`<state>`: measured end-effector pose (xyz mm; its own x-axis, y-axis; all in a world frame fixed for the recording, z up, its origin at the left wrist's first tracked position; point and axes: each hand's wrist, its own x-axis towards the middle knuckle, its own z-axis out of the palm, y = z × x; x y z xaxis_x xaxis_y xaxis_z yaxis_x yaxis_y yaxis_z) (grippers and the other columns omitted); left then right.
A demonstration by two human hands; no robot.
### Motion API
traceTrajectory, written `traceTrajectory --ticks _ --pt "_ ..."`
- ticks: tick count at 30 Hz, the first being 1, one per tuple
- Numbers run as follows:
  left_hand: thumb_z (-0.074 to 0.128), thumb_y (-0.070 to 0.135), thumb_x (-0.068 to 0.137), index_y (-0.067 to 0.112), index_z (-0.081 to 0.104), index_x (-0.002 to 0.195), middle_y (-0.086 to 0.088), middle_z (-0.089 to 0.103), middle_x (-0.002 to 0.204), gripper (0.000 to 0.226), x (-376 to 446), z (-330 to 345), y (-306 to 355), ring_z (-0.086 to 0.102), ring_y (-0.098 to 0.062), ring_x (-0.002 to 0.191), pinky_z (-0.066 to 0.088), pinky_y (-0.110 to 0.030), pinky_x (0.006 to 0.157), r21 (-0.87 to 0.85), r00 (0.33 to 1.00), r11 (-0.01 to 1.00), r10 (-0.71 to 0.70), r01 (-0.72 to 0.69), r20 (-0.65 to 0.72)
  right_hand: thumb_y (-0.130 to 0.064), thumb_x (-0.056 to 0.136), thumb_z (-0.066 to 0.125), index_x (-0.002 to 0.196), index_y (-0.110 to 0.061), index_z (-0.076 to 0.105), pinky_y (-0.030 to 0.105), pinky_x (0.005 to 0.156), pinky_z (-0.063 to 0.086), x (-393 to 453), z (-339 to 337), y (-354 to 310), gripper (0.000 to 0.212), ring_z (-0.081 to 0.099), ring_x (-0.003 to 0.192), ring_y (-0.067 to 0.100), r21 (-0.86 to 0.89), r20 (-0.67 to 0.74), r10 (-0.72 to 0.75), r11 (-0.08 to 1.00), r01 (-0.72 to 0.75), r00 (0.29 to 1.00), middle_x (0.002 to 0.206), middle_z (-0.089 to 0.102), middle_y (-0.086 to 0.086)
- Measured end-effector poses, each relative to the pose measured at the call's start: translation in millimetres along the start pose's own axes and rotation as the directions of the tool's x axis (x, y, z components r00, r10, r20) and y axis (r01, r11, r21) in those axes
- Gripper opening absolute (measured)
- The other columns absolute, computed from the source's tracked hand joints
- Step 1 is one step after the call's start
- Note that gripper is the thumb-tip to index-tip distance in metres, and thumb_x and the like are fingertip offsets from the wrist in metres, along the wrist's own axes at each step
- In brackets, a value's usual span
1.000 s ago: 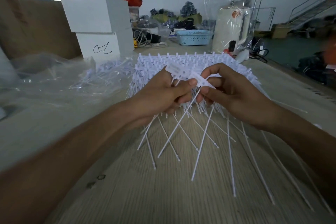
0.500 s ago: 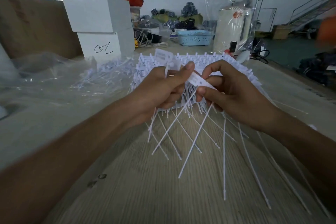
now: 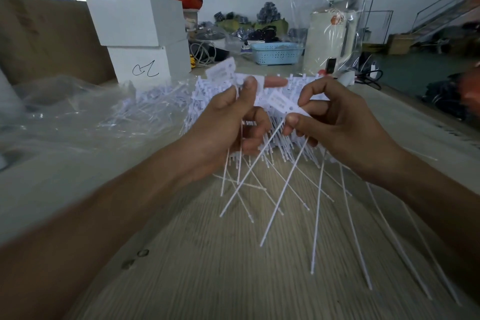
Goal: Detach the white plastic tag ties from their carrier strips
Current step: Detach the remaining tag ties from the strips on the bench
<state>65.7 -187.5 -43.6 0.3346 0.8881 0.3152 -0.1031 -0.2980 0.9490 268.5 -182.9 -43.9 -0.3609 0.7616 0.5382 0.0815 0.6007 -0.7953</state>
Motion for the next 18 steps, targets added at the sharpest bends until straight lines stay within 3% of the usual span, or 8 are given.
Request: traceTrajectory --ticks 3,6,9,11,14,16,18 --pt "0.041 0.053 0.101 0.03 0.063 0.128 0.005 0.03 0.056 0.041 2.4 -3.3 7.1 0.023 -0.01 0.045 0.026 -0.019 0.043 -0.05 0.997 0.996 0.072 -0.074 -0.036 -0.016 0.089 0.068 0.102 -0.008 0.048 0.023 0.055 0.047 0.5 -0.9 -0.3 0.025 0.062 0.065 0.012 0.0 -0.009 0.003 1.0 -0.003 1.0 0.082 0.076 0.012" --pt "0.048 0.04 0.104 0.018 0.067 0.116 0.007 0.025 0.057 0.032 5.4 -8.0 6.7 0.022 -0.009 0.045 0.025 -0.018 0.041 -0.051 0.985 0.994 0.092 -0.101 -0.145 -0.014 0.089 0.068 0.102 -0.008 0.048 0.023 0.055 0.047 0.7 -1.2 -1.3 0.024 0.062 0.065 0.012 -0.009 -0.004 0.001 1.0 -0.001 1.0 0.083 0.076 0.011" --pt "0.049 0.034 0.105 0.015 0.073 0.092 0.003 0.037 0.056 0.034 3.4 -4.7 -5.9 0.029 -0.011 0.043 0.029 -0.019 0.042 -0.067 0.98 0.997 0.022 -0.036 -0.196 -0.017 0.087 0.068 0.103 -0.006 0.047 0.024 0.055 0.047 0.2 -3.2 -2.7 0.028 0.062 0.065 0.014 -0.027 -0.015 -0.008 1.0 0.008 1.0 0.083 0.076 0.01" --pt "0.044 0.044 0.105 0.016 0.071 0.094 -0.001 0.044 0.055 0.04 -0.8 2.1 -15.3 0.034 -0.013 0.04 0.031 -0.019 0.041 -0.022 0.977 0.999 -0.039 0.035 -0.208 -0.02 0.085 0.068 0.103 -0.006 0.047 0.024 0.056 0.049 0.3 -5.4 -2.5 0.03 0.064 0.066 0.017 -0.041 -0.024 -0.004 0.999 0.003 1.0 0.084 0.076 0.01" --pt "0.04 0.057 0.102 0.025 0.071 0.093 0.004 0.037 0.049 0.045 -2.8 8.9 -20.5 0.027 -0.01 0.038 0.023 -0.016 0.04 0.075 0.973 0.992 -0.087 0.105 -0.211 -0.022 0.088 0.066 0.104 -0.007 0.047 0.028 0.056 0.055 0.1 -8.7 1.2 0.029 0.069 0.068 0.024 -0.111 0.006 0.033 0.993 -0.032 0.999 0.085 0.076 0.008" --pt "0.045 0.057 0.1 0.03 0.075 0.085 0.008 0.034 0.049 0.043 -0.1 5.8 -15.7 0.024 -0.008 0.038 0.021 -0.015 0.039 0.057 0.965 0.992 -0.096 0.113 -0.245 -0.024 0.09 0.064 0.106 -0.008 0.045 0.035 0.054 0.056 -1.1 -7.6 5.0 0.03 0.069 0.066 0.027 -0.197 0.059 0.049 0.98 -0.037 0.997 0.086 0.075 0.006" --pt "0.052 0.052 0.099 0.024 0.078 0.089 0.009 0.028 0.051 0.039 3.3 -0.8 -8.7 0.019 -0.008 0.039 0.02 -0.014 0.039 0.005 0.973 0.997 -0.071 0.074 -0.218 -0.031 0.087 0.063 0.107 -0.01 0.043 0.043 0.053 0.056 -2.3 -4.4 6.9 0.035 0.065 0.061 0.035 -0.217 0.109 0.047 0.976 -0.023 0.993 0.086 0.075 0.006"
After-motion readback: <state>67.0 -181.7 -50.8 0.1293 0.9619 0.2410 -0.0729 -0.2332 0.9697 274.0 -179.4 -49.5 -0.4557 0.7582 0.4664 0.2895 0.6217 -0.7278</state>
